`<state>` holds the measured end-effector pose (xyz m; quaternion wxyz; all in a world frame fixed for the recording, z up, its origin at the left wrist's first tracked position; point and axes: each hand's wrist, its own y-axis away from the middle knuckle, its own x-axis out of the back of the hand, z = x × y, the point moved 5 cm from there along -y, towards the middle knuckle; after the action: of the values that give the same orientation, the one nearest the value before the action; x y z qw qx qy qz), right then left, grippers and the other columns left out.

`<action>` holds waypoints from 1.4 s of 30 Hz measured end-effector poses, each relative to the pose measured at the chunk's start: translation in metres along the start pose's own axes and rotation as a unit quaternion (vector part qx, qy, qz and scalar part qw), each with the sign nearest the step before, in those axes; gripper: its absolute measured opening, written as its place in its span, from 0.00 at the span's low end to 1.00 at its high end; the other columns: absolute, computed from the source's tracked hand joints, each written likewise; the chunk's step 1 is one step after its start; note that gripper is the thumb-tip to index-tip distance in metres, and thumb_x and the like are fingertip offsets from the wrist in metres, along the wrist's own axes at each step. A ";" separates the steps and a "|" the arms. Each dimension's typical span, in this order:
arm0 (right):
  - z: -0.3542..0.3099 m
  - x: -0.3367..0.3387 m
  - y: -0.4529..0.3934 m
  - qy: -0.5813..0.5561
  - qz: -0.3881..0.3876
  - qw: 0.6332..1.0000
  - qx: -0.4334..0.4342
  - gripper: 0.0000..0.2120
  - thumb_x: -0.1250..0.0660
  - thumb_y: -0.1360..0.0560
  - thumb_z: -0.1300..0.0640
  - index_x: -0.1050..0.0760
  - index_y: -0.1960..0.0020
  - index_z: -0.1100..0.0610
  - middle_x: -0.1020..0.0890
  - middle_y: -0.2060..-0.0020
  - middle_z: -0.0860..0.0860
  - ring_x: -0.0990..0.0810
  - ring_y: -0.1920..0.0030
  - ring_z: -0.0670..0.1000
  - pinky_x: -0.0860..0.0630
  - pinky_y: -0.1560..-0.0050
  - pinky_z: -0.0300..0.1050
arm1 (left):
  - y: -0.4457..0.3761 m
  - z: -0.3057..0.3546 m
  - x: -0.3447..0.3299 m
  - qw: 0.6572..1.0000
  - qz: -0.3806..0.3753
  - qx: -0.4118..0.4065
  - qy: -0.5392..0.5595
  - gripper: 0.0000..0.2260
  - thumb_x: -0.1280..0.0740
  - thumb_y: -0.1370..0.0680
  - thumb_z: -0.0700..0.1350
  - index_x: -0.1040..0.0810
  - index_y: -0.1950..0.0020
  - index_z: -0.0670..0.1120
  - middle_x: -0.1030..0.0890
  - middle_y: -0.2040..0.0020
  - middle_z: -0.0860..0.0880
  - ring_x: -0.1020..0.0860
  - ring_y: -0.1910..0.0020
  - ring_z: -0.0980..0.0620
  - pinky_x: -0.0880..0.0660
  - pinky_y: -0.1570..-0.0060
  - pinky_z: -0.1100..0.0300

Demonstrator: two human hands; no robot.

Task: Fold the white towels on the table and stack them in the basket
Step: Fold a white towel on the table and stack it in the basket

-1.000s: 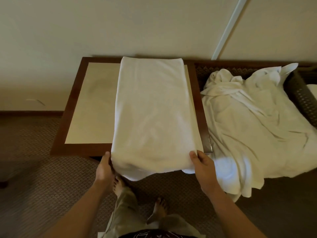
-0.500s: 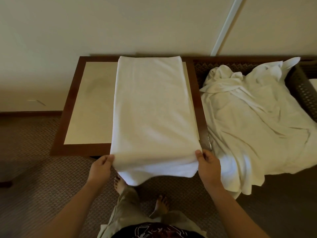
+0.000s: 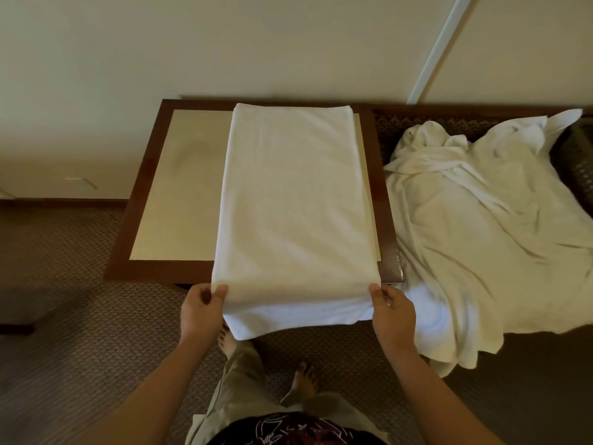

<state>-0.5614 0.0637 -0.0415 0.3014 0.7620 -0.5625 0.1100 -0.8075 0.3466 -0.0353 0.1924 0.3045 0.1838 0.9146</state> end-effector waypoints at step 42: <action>-0.085 -0.018 -0.074 0.157 0.048 0.982 0.088 0.11 0.34 0.19 0.48 0.25 0.57 0.52 0.22 0.64 0.46 0.24 0.61 0.52 0.32 0.57 0.48 | -0.078 0.082 -0.013 0.984 0.009 -0.102 -0.145 0.13 0.39 0.15 0.53 0.27 0.46 0.44 0.23 0.51 0.47 0.24 0.53 0.45 0.29 0.57 0.52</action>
<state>-0.4852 0.1412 -0.0083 0.3120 0.7311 -0.5318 0.2922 -0.7273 0.4259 -0.0157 0.2386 0.4143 0.0571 0.8764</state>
